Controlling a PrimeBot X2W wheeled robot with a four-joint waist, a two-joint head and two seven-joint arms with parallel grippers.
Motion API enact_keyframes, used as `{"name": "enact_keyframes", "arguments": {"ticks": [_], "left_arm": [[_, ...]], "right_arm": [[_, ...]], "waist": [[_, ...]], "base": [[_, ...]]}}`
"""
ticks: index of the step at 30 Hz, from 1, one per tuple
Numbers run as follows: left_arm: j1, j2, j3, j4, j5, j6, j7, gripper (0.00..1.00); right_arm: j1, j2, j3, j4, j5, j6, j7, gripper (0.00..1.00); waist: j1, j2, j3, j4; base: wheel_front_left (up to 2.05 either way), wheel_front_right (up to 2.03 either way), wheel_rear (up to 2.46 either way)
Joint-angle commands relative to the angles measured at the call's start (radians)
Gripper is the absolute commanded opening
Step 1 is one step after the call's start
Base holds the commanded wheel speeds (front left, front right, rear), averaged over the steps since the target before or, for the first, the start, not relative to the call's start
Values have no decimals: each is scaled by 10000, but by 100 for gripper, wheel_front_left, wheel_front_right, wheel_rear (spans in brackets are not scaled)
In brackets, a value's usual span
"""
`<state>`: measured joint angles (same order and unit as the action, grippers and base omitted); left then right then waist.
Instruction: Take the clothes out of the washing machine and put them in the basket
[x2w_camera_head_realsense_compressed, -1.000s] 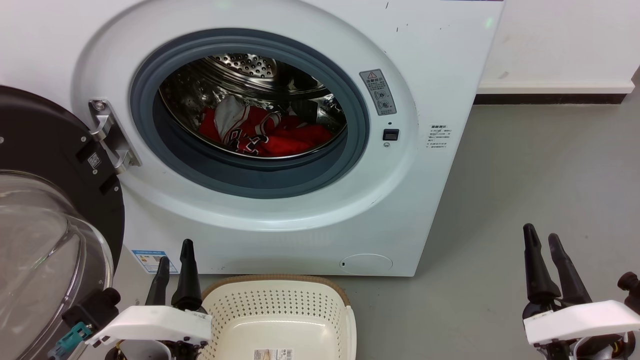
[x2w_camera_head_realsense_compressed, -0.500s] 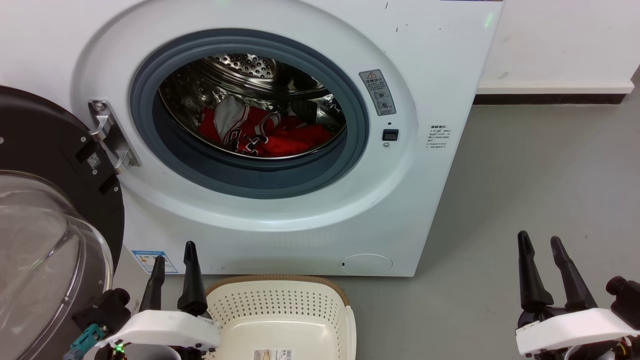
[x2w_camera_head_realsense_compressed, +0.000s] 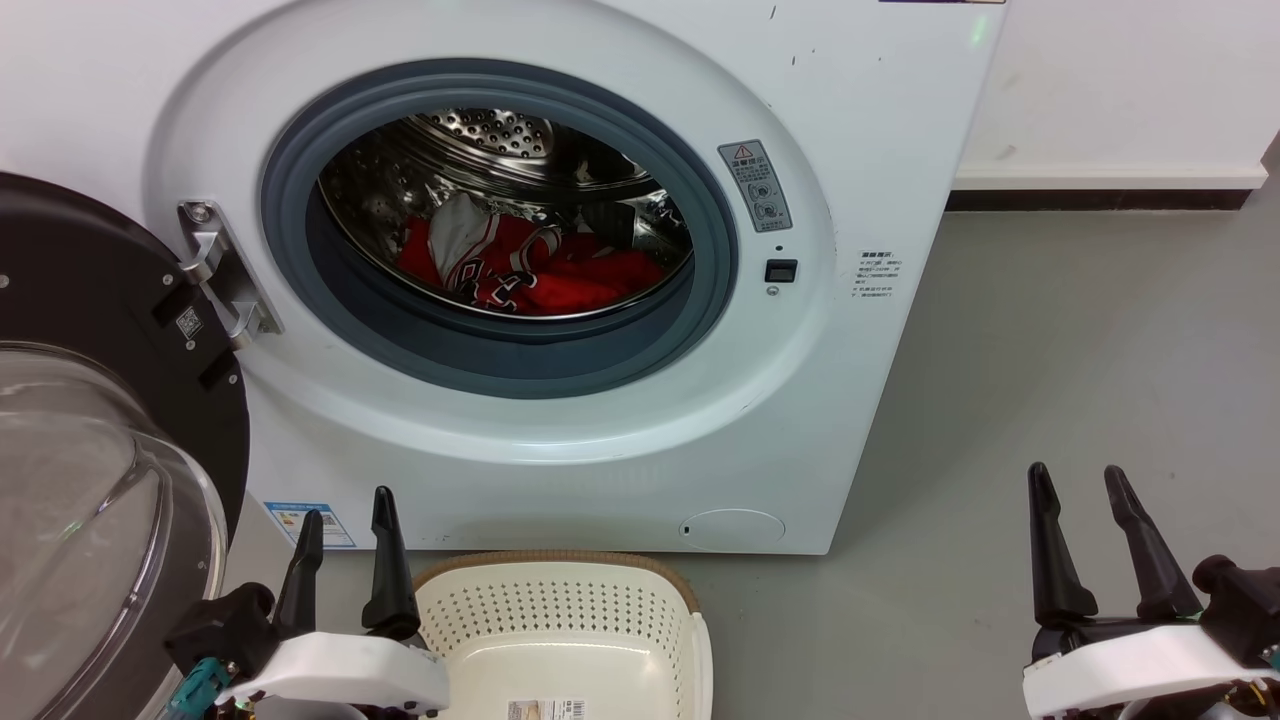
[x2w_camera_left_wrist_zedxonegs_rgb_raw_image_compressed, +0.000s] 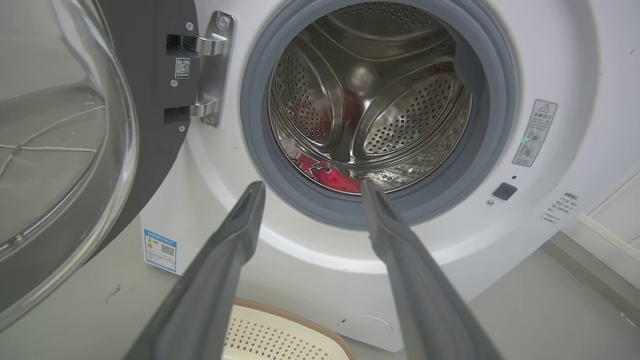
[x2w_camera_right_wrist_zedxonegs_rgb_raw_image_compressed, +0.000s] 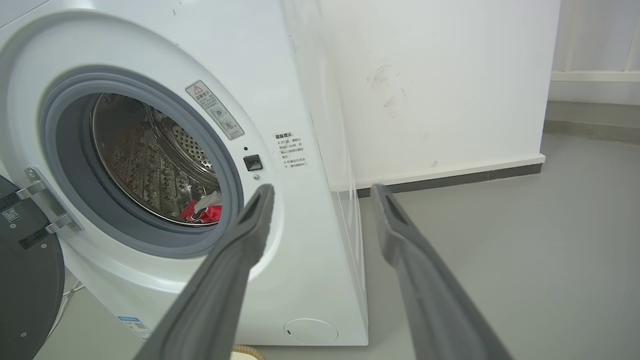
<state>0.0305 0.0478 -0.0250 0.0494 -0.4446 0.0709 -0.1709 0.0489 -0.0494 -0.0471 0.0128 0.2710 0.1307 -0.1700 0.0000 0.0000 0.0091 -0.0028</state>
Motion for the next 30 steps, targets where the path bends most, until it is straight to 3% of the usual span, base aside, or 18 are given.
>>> {"name": "enact_keyframes", "arguments": {"ticks": [1,20,30], "left_arm": [[3,26,-14,-137,222,35,-81,100],[327,29,-38,-57,1518,-329,-496,100],[406,31,-74,109,2209,-314,-698,100]], "right_arm": [[79,-19,15,-139,-215,0,-88,100],[359,-16,25,-291,-1762,-1,-516,100],[498,-15,-16,-312,-2372,-1,-712,100]], "waist": [[0,0,-2,1],[0,0,-23,7],[0,0,-12,-5]], "base": [[0,0,0],[0,0,0],[0,0,0]]}}
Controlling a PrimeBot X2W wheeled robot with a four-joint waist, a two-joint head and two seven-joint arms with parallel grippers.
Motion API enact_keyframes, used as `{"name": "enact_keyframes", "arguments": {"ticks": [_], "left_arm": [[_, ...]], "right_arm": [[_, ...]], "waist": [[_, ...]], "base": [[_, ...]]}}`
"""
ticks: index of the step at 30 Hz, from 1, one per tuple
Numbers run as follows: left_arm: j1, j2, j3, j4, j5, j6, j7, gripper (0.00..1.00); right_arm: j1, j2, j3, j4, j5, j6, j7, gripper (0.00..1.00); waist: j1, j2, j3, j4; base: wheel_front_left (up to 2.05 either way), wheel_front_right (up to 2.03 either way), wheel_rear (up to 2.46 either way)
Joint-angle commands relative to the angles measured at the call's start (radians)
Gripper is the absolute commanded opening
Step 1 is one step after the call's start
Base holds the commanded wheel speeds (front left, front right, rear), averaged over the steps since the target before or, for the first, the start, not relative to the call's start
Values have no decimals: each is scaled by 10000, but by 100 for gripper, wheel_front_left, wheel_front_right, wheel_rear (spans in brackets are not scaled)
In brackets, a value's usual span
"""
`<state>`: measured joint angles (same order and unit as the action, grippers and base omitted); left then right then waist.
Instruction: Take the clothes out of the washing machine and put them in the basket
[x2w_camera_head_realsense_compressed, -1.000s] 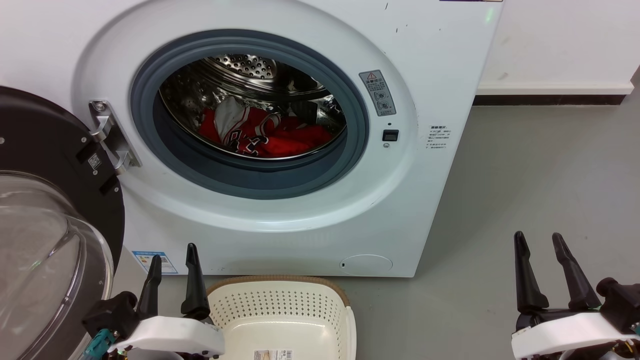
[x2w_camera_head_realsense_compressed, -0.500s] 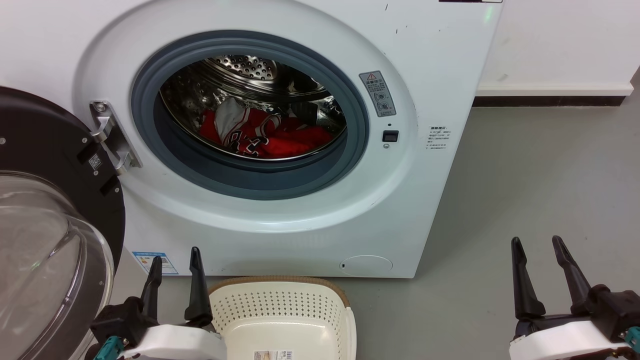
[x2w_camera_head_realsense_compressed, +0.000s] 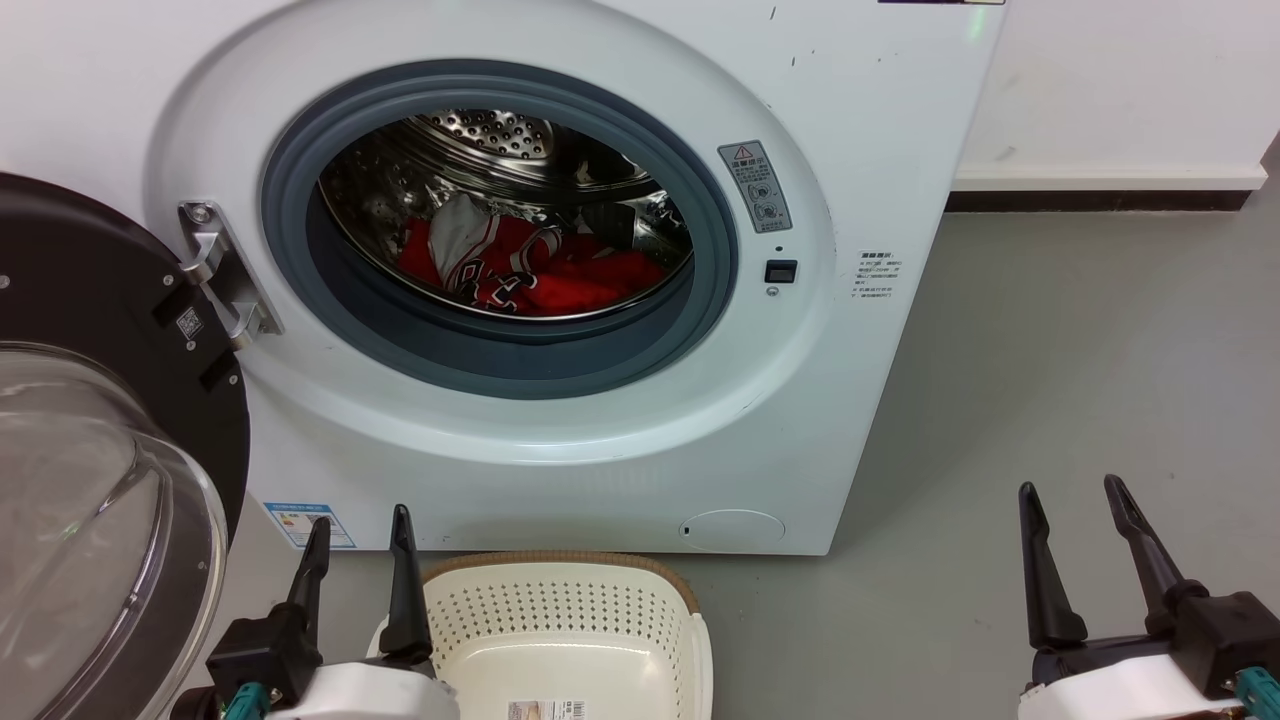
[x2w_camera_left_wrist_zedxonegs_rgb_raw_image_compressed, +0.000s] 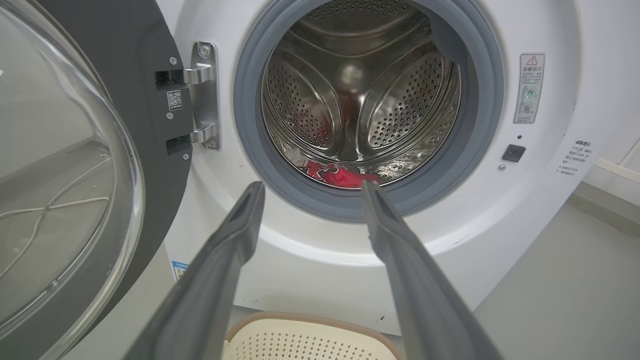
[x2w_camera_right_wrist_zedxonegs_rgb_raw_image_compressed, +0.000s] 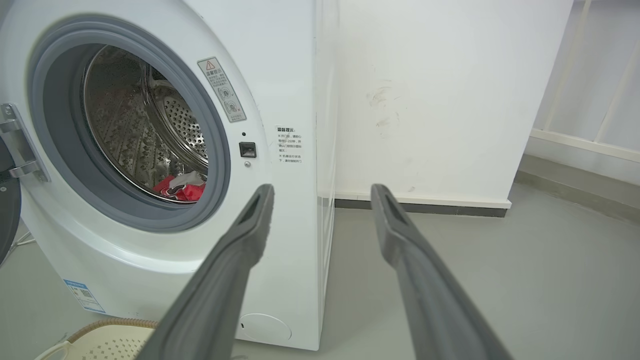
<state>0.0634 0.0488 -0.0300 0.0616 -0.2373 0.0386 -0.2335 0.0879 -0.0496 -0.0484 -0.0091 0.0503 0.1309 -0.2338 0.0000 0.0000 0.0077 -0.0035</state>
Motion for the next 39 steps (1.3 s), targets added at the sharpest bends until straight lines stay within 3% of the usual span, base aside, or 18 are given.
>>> {"name": "enact_keyframes", "arguments": {"ticks": [1,15,39], "left_arm": [[83,21,-29,1,206,12,-100,100],[195,23,-85,187,1070,96,-344,100],[158,22,-27,402,938,161,-323,100]], "right_arm": [[118,-13,-4,-93,-215,-3,-75,100],[226,-10,-49,-35,-870,-3,-338,100],[200,-10,-72,216,-528,-3,-324,100]], "waist": [[0,0,1,2],[0,0,-51,-4],[0,0,-55,3]], "base": [[0,0,0],[0,0,0],[0,0,0]]}}
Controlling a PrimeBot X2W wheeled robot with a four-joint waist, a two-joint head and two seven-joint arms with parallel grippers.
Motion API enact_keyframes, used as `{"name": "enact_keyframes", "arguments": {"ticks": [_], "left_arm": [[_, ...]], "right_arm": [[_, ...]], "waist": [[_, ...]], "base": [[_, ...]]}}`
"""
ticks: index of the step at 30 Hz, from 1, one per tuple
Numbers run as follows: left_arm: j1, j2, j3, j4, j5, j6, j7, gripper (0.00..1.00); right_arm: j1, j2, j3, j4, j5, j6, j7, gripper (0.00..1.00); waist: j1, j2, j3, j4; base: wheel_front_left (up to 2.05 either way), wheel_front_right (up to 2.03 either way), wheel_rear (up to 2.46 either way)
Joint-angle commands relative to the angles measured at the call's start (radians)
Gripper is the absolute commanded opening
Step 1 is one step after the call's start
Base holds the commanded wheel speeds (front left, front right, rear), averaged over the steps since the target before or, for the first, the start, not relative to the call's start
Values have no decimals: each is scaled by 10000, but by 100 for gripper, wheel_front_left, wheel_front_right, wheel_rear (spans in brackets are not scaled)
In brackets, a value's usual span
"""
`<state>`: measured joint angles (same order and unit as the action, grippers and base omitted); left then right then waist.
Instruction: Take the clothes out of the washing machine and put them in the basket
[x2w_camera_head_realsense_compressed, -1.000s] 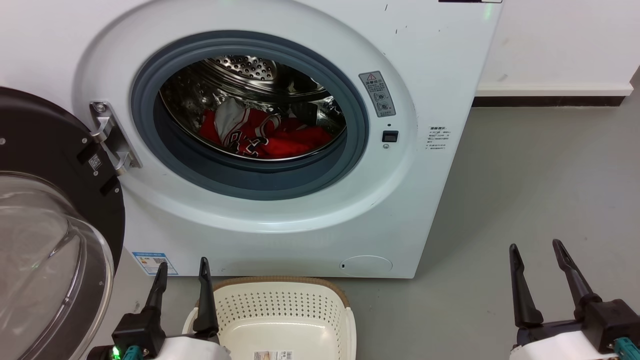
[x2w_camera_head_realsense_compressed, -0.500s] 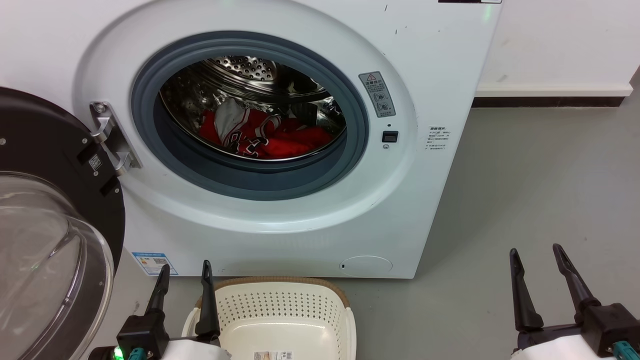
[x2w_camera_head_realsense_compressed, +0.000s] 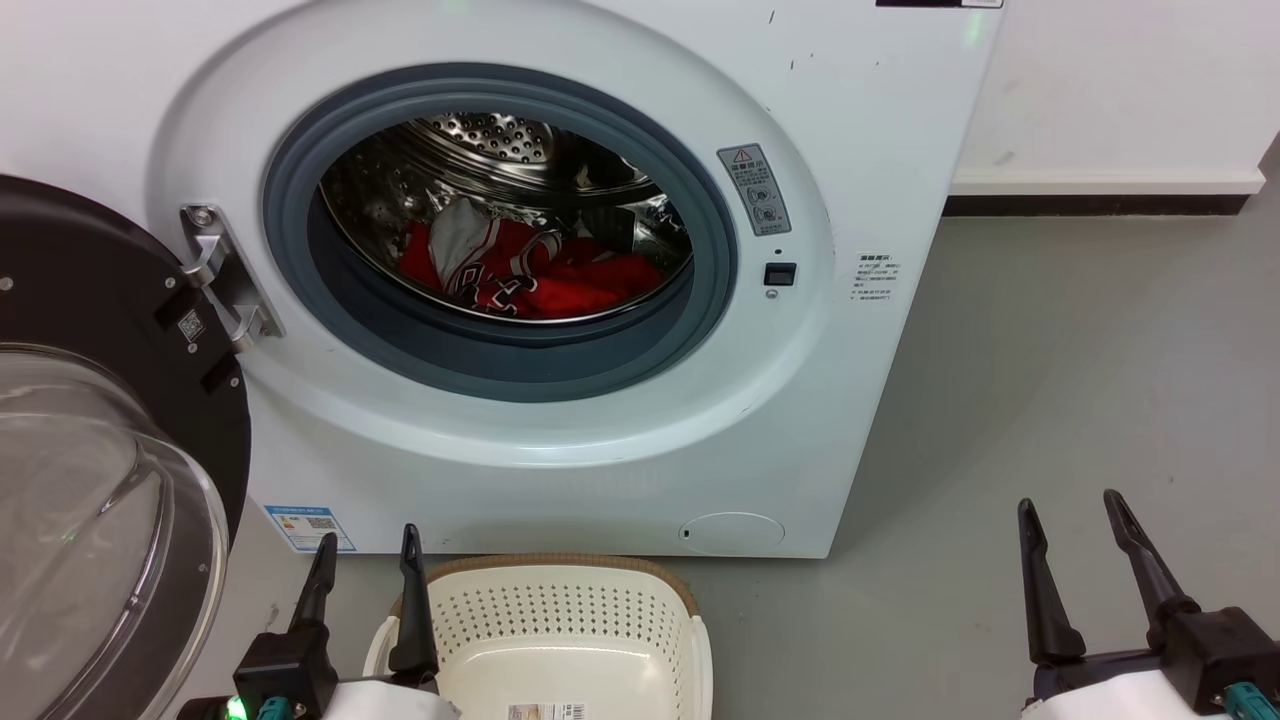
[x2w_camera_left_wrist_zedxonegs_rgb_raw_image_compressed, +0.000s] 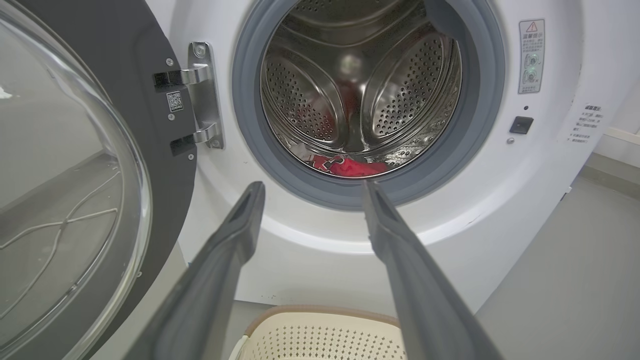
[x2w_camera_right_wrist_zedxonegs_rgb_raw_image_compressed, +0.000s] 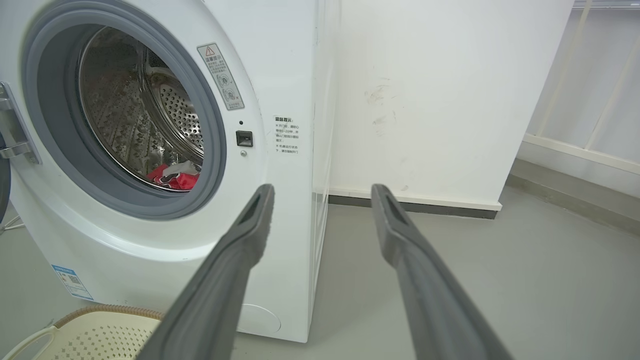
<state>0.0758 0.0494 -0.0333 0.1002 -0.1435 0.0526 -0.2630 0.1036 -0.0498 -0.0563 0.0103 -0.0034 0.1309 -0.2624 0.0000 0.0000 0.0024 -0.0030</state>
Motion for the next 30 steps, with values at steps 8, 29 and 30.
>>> {"name": "enact_keyframes", "arguments": {"ticks": [8,29,30], "left_arm": [[-620,14,42,436,156,-120,-27,100],[-8064,1185,324,5441,714,-1390,-23,100],[-8478,1264,272,5855,721,-1410,-3,100]], "right_arm": [[-214,-8,77,-43,38,-3,-39,100],[-1888,-2,435,-405,323,-5,-32,100],[-2006,-2,429,-420,376,-5,-32,100]], "waist": [[0,0,187,-47],[0,0,3158,-1237],[0,0,3349,-1319]], "base": [[0,0,0],[0,0,0],[0,0,0]]}}
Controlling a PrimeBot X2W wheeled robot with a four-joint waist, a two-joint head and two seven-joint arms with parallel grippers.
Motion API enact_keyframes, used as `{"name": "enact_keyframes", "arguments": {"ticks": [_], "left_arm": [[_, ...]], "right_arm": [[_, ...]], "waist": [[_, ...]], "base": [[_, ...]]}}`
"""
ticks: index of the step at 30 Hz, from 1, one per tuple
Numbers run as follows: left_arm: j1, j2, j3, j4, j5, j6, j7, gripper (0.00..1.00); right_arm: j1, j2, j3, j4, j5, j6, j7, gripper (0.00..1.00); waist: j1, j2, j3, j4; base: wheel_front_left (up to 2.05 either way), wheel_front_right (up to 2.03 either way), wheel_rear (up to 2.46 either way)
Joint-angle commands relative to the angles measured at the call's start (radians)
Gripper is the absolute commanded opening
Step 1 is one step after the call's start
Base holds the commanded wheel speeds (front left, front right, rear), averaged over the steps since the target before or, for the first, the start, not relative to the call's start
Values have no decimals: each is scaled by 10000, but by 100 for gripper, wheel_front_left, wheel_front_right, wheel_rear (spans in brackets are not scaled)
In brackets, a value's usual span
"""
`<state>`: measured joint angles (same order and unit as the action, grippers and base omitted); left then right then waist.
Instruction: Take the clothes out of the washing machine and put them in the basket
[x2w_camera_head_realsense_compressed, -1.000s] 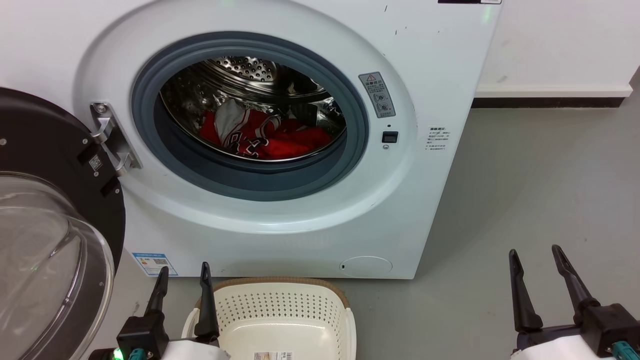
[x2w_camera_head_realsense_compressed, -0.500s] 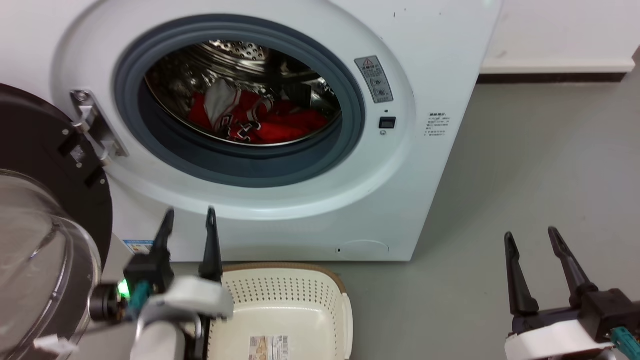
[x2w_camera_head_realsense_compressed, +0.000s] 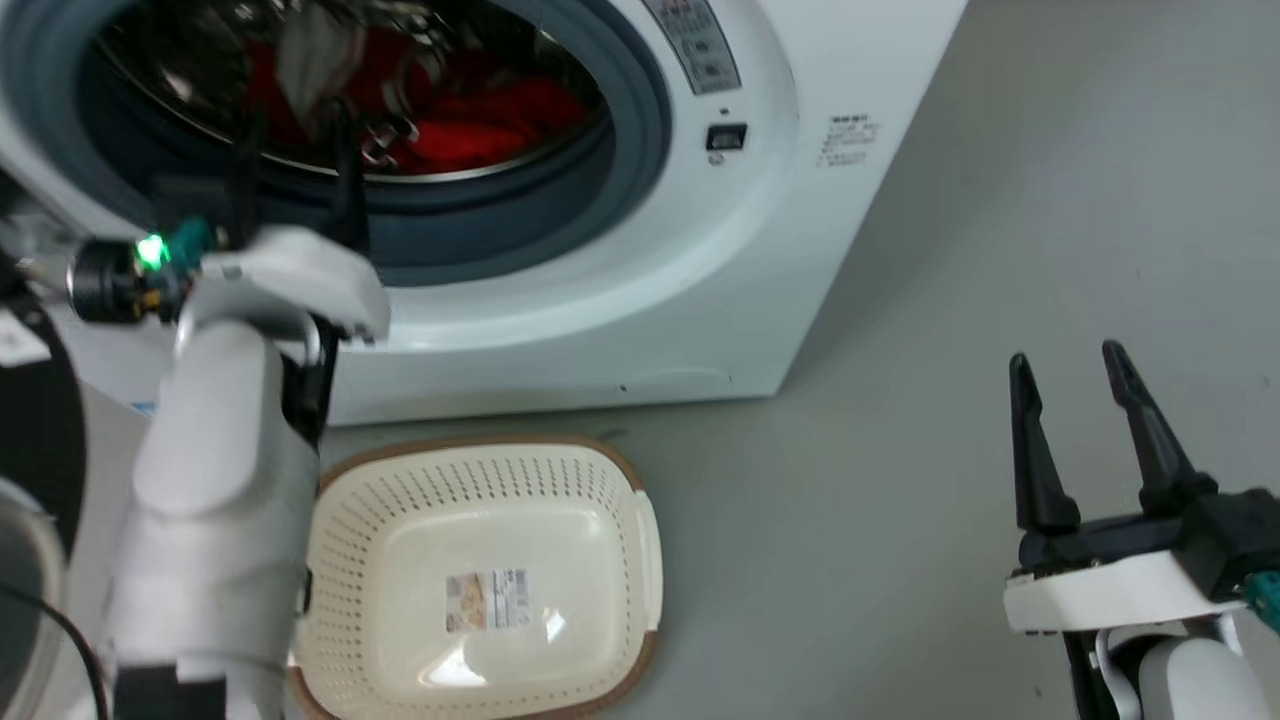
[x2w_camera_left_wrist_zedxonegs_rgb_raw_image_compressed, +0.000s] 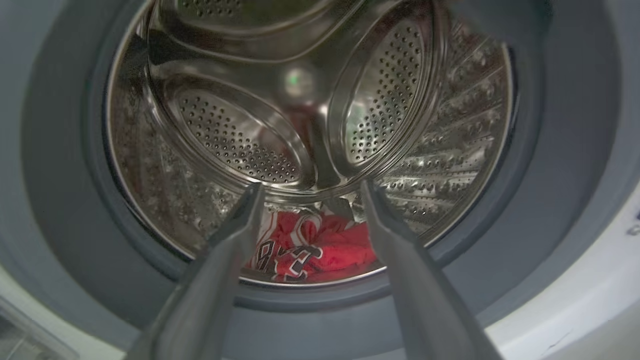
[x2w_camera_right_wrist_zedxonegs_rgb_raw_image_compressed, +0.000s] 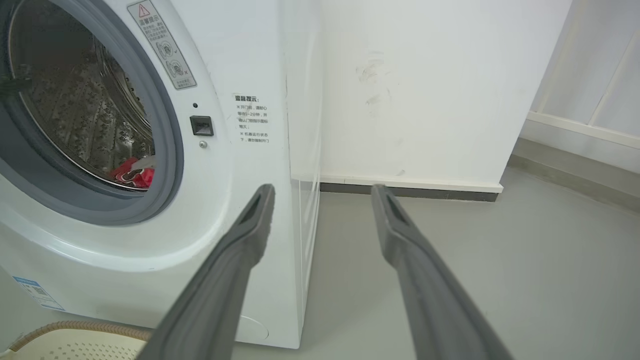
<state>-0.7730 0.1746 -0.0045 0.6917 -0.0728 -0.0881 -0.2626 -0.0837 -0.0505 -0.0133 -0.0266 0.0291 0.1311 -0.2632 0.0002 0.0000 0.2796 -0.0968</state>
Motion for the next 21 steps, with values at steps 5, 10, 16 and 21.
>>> {"name": "enact_keyframes", "arguments": {"ticks": [5,10,16,21], "left_arm": [[-1893,367,-308,1530,232,-75,423,100],[-3527,924,-351,2811,220,-155,1155,100],[-5179,1553,-630,3827,247,-322,2176,100],[-6341,1999,-908,4391,176,-399,3089,100]], "right_arm": [[-587,9,101,-128,270,-7,-25,100],[-1096,12,200,-230,573,-7,-25,100],[-1564,16,279,-370,953,-7,-25,100],[-1784,16,361,-470,1298,-7,-25,100]], "waist": [[-2,0,1515,-770],[-2,0,2427,-1211],[-2,0,3345,-1645],[-2,0,3985,-2001]], "base": [[0,0,0],[0,0,0],[0,0,0],[0,0,0]]}}
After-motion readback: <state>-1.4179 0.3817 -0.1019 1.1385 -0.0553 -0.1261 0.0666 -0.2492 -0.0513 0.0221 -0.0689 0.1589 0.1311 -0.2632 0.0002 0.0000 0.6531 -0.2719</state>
